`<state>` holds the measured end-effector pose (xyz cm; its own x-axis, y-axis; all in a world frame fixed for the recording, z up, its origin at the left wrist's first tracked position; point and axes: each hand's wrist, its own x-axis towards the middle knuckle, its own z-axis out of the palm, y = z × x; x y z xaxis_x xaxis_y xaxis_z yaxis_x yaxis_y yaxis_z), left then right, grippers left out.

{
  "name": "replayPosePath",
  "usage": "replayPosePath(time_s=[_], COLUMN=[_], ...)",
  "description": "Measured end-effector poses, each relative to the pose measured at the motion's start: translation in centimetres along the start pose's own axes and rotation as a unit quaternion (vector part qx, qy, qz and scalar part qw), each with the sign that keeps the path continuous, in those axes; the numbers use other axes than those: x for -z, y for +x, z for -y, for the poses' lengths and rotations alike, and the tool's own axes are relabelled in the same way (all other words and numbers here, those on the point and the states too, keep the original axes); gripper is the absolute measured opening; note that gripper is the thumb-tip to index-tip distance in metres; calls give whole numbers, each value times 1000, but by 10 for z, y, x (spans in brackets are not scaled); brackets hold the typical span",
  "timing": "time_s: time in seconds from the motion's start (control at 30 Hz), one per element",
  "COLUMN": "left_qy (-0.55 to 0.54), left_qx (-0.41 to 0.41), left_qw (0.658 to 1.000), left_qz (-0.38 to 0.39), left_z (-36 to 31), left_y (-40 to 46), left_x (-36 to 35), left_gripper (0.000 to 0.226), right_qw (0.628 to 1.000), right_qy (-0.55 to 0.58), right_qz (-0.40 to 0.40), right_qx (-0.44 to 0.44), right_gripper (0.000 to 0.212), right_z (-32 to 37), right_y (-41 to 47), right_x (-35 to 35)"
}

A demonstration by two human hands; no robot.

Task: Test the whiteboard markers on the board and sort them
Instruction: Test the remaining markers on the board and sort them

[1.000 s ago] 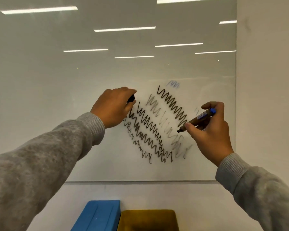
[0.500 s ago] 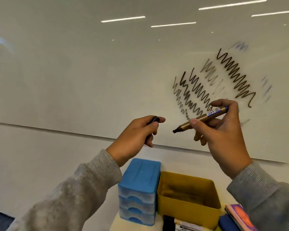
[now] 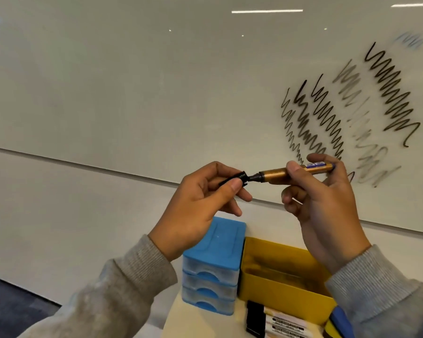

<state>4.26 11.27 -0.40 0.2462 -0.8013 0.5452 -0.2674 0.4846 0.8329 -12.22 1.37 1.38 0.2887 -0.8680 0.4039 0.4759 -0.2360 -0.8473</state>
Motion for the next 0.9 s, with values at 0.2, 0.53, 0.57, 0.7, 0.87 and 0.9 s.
replayPosePath(time_s=[0.2, 0.53, 0.57, 0.7, 0.87, 0.9], left_qy=[17, 45, 49, 68, 77, 77], left_qx=[-2, 0, -1, -5, -15, -16], left_qw=[1000, 999, 999, 998, 997, 997], left_qz=[-9, -7, -9, -13, -7, -9], left_z=[2, 1, 0, -1, 0, 1], left_y=[2, -1, -1, -2, -1, -1], left_x=[6, -1, -1, 0, -1, -1], left_gripper=[20, 18, 18, 17, 18, 18], right_qw=[1000, 1000, 1000, 999, 998, 998], right_qy=[13, 6, 2, -22, -44, -46], right_qz=[-4, -16, -16, -7, 10, 13], right_qx=[0, 10, 12, 28, 43, 42], right_gripper=[32, 31, 32, 39, 31, 26], right_z=[0, 4, 4, 2, 0, 0], right_y=[-1, -8, -8, -11, -13, -13], right_x=[-7, -1, 0, 0, -6, -7])
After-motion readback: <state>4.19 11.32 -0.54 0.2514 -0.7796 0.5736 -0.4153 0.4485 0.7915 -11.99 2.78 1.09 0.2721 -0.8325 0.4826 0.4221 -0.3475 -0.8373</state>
